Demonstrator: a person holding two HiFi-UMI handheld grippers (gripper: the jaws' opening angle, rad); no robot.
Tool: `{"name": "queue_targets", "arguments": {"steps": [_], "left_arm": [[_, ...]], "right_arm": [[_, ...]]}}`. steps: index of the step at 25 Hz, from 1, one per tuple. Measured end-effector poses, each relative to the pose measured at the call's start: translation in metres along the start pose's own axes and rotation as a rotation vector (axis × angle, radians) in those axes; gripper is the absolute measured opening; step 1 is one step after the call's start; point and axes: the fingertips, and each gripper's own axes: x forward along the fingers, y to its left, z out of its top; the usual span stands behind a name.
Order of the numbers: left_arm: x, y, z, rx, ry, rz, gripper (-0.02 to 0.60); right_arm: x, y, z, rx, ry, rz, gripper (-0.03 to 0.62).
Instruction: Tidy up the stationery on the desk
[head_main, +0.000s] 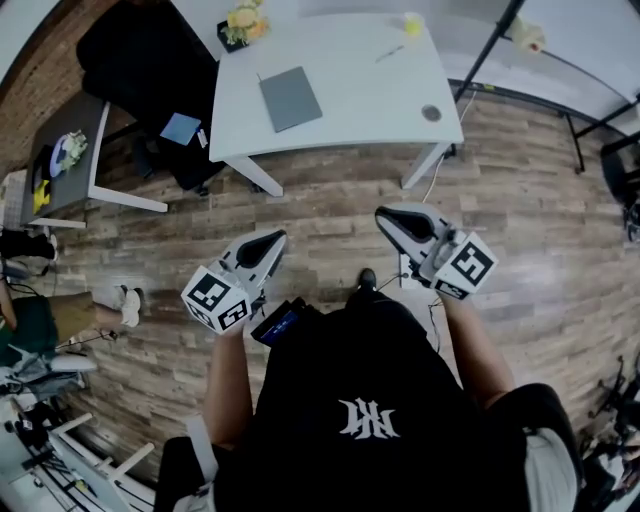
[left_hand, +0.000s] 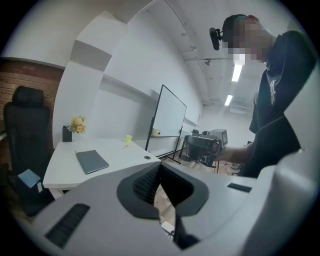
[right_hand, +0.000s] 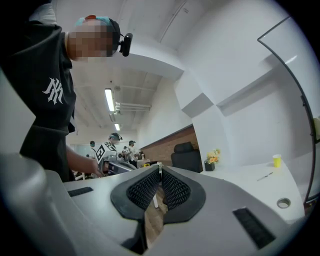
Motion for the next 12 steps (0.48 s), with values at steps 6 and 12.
{"name": "queue_targets", "arguments": {"steps": [6, 12], "left_arm": [[0.026, 0.016, 0.031, 0.001, -0.024, 0.056, 0.002], [0.047, 0.036, 0.046, -0.001, -0.029, 0.083, 0.002]], "right_arm": [[-0.003, -0.04, 0.006, 0.016, -0.027, 0.031, 0.04], [-0.004, -0.072, 0.0, 0.04, -0.003, 0.037, 0.04]]}}
